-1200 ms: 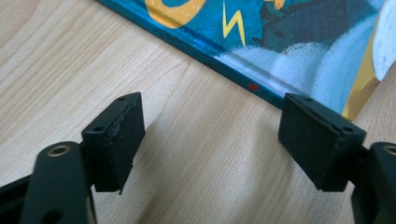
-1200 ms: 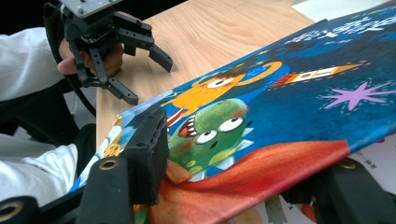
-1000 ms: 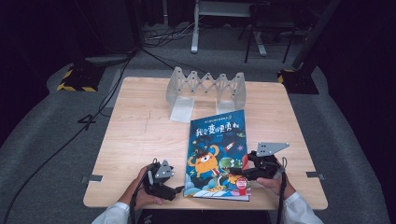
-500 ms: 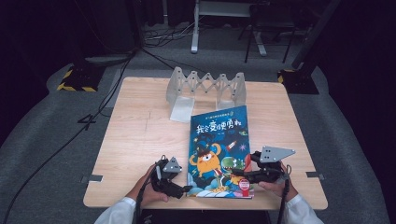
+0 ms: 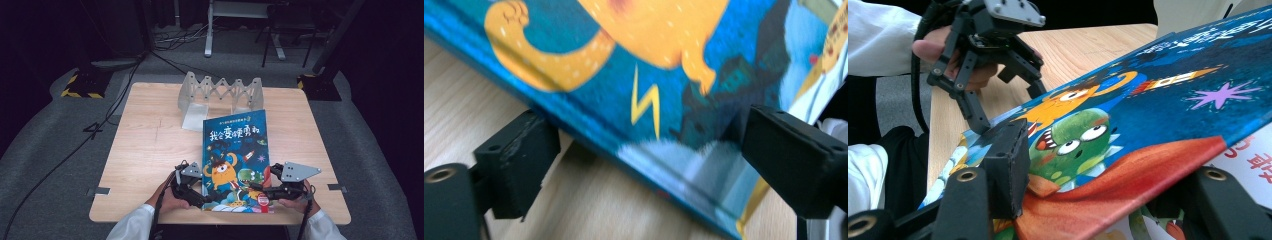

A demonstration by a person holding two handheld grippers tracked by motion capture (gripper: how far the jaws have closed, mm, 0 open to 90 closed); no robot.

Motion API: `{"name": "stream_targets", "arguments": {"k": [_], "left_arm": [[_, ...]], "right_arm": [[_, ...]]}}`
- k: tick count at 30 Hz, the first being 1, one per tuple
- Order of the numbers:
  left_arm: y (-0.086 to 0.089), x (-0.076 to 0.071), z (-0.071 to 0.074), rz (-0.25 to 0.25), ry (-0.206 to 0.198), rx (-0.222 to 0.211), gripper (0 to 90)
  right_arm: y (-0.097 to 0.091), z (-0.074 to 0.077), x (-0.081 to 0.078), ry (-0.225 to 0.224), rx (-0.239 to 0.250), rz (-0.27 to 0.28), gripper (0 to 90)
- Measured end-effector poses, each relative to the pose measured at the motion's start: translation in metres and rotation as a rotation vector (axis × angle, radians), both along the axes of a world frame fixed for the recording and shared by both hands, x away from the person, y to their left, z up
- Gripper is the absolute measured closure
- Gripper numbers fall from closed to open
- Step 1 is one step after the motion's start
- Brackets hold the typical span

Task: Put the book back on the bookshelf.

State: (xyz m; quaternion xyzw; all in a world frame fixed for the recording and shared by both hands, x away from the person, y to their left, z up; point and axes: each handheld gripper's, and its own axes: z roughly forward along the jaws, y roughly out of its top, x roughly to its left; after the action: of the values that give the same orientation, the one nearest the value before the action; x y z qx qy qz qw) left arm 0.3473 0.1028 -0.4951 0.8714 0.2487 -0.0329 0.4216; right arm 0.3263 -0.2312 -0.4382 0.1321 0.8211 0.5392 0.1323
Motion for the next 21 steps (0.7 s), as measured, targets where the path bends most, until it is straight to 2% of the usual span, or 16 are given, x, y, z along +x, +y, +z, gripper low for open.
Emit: {"name": "stream_targets", "arguments": {"k": [5,6,10,11,12,13,15,17,19,21], "left_arm": [[0.003,0.013,-0.002,0.030,0.018,-0.103,7.5],[0.004,0.016,-0.002,0.034,0.032,-0.119,8.1],[0.011,0.024,-0.002,0.044,0.071,-0.174,17.1],[0.011,0.024,-0.002,0.044,0.071,-0.174,20.4],[0.014,0.023,0.000,0.049,0.060,-0.186,20.4],[0.015,0.021,0.002,0.049,0.043,-0.190,23.9],[0.021,0.016,0.008,0.081,0.007,-0.217,29.7],[0.025,0.012,0.013,0.077,-0.015,-0.246,37.1],[0.027,0.004,0.020,0.070,-0.073,-0.233,39.7],[0.025,-0.002,0.024,0.062,-0.103,-0.220,41.3]], "right_arm": [[0.001,0.001,-0.002,-0.022,-0.002,0.008,44.5],[0.001,0.001,-0.002,-0.020,-0.002,0.009,44.6],[-0.002,-0.001,0.000,-0.006,0.005,0.014,45.5],[-0.002,-0.001,0.000,-0.006,0.005,0.014,45.5],[-0.002,-0.002,0.001,-0.002,0.008,0.023,46.3],[-0.003,-0.002,0.001,0.006,0.007,0.045,48.3],[-0.004,-0.002,0.000,0.007,0.011,0.071,51.2],[-0.005,-0.001,-0.003,-0.001,-0.002,0.078,53.1],[-0.006,-0.002,-0.006,-0.008,-0.019,0.069,54.2],[-0.010,-0.003,-0.007,0.003,-0.016,0.078,56.2]]}}
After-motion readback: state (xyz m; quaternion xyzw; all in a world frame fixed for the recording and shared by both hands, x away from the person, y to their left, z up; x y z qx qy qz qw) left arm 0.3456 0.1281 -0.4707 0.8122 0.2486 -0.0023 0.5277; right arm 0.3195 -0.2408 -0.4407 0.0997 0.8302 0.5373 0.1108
